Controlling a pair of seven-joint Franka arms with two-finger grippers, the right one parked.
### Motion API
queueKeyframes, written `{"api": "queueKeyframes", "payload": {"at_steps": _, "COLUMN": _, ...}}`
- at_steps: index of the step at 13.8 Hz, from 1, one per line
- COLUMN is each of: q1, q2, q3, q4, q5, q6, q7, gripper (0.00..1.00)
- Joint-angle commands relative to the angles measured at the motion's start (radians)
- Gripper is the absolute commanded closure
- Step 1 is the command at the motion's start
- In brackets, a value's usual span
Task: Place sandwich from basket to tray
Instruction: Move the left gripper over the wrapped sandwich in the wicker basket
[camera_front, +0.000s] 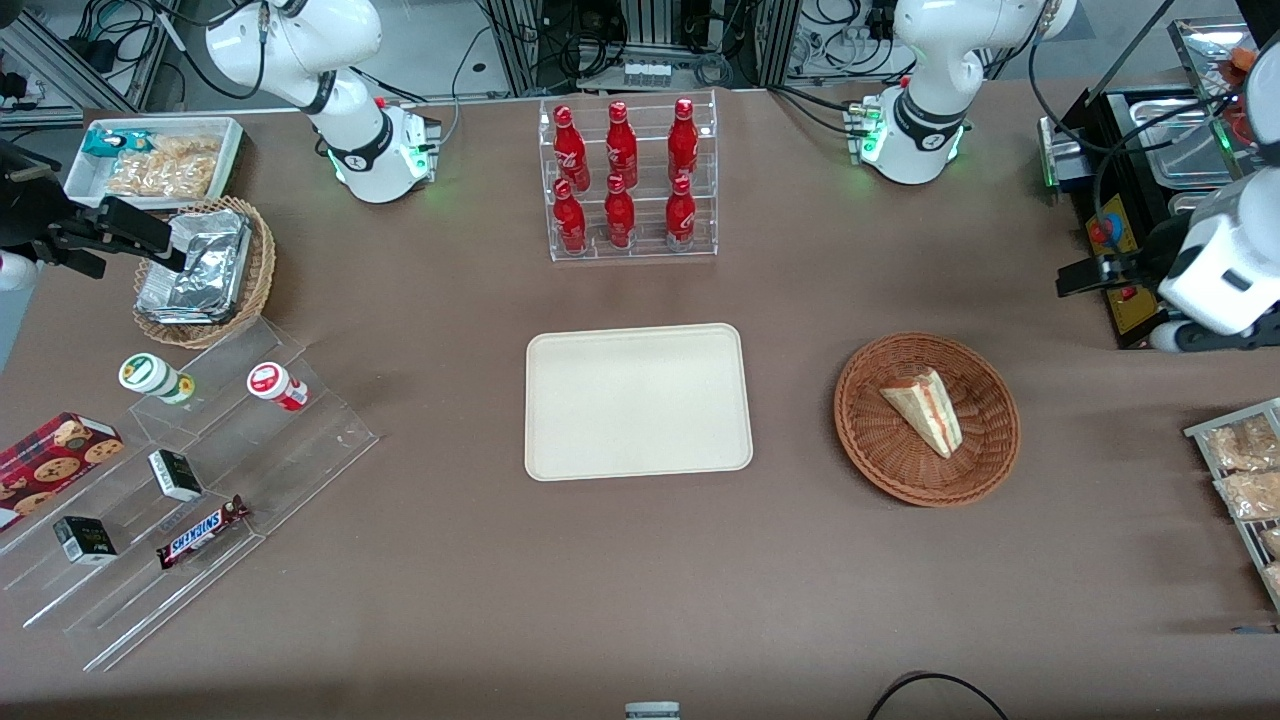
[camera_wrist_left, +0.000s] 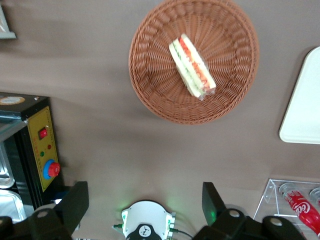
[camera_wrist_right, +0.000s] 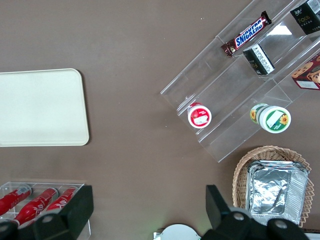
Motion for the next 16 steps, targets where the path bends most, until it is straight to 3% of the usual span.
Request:
{"api": "queueKeyframes", "payload": {"at_steps": 1, "q1": -0.007, "q2": 0.052, "q3": 0.0, "q4": -0.028, "q5": -0.005, "q6": 0.018, "q7": 0.01, "gripper": 0.0}}
{"api": "queueKeyframes", "payload": {"at_steps": 8, "q1": -0.038, "q2": 0.069, "q3": 0.0, "q4": -0.291, "q5": 0.001, "q6": 0.363, "q7": 0.01, "gripper": 0.0}}
{"api": "queueKeyframes", "payload": {"at_steps": 13, "q1": -0.041, "q2": 0.067, "q3": 0.0, "q4": -0.357, "q5": 0.004, "q6": 0.471, "q7": -0.015, "gripper": 0.0}}
{"api": "queueKeyframes", "payload": {"at_steps": 16, "q1": -0.093, "q2": 0.07, "q3": 0.003, "q4": -0.373, "q5": 0.015, "q6": 0.498, "q7": -0.146, "gripper": 0.0}}
